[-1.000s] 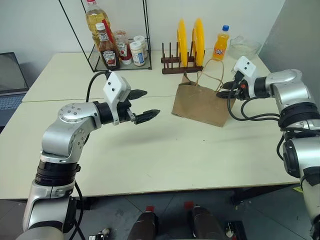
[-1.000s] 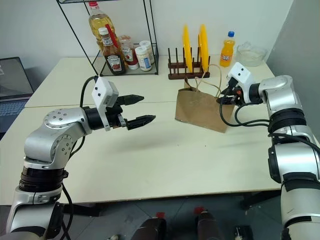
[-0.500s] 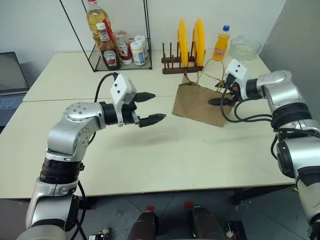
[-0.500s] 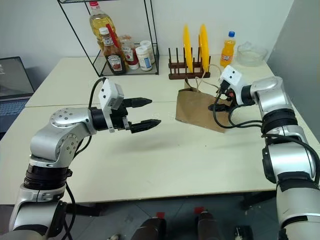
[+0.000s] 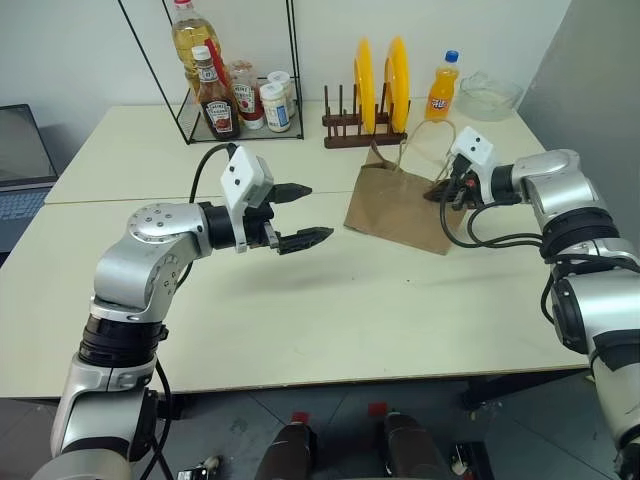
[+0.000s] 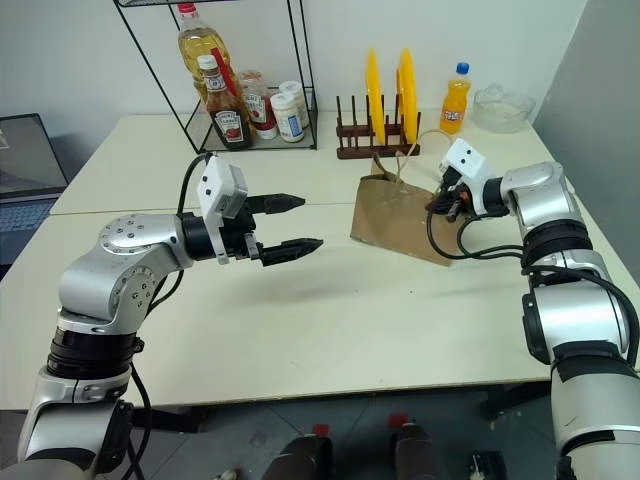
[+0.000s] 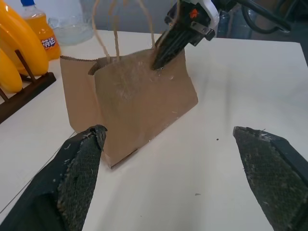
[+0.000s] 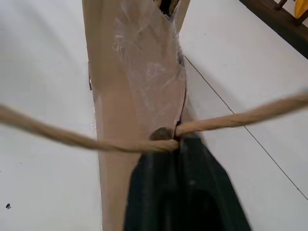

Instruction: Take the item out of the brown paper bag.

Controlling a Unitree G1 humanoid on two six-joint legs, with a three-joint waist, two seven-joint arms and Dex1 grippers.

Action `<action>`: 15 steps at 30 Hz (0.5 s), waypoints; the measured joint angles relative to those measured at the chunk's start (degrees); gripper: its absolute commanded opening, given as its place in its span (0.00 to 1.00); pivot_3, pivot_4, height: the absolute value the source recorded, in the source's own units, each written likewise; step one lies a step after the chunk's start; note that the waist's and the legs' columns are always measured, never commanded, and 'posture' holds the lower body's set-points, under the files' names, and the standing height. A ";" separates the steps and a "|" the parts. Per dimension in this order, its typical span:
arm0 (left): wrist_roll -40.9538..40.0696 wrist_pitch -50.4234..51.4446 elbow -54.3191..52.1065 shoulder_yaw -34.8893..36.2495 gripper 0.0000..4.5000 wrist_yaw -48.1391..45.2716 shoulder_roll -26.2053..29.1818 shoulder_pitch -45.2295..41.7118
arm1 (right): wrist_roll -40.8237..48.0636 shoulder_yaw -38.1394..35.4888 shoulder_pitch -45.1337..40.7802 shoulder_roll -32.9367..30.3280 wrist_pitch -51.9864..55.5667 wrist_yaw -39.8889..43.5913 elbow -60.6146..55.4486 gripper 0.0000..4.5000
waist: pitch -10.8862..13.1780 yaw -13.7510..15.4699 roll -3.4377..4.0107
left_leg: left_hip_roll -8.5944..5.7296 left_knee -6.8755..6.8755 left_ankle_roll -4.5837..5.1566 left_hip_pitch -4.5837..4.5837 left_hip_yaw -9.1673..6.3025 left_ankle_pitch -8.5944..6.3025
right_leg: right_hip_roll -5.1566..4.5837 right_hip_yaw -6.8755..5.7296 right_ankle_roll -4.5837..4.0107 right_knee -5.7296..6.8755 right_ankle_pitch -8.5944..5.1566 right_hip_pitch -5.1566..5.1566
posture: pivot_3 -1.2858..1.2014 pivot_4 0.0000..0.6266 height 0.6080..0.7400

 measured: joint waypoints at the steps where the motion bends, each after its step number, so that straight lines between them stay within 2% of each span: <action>1: 0.00 0.01 -0.08 0.00 1.00 0.00 0.16 0.00 | -0.36 0.24 0.00 -0.02 -0.55 0.00 0.01 0.01 | 0.00 0.00 0.00 | 0.00 0.00 0.00 0.00 0.00 0.00 | 0.00 0.00 0.00 0.00 0.00 0.00 | 0.52 0.24 1.00; 11: -0.62 0.68 -0.88 1.27 1.00 0.95 1.00 0.39 | 0.81 -0.95 -0.83 1.21 -3.50 0.21 -0.29 0.01 | 0.00 -0.29 0.00 | 0.01 0.00 0.00 0.00 0.00 0.00 | 0.00 0.01 0.00 0.00 0.00 -0.02 | 0.52 0.24 1.00; 15: -2.77 3.40 -5.29 4.23 1.00 2.19 2.69 4.66 | 1.17 -1.15 -0.95 2.13 -7.93 0.12 -1.35 0.01 | 0.00 -0.68 0.00 | 0.02 -0.03 -0.01 0.00 0.01 0.00 | 0.00 0.03 0.00 0.00 0.00 -0.03 | 0.52 0.24 1.00</action>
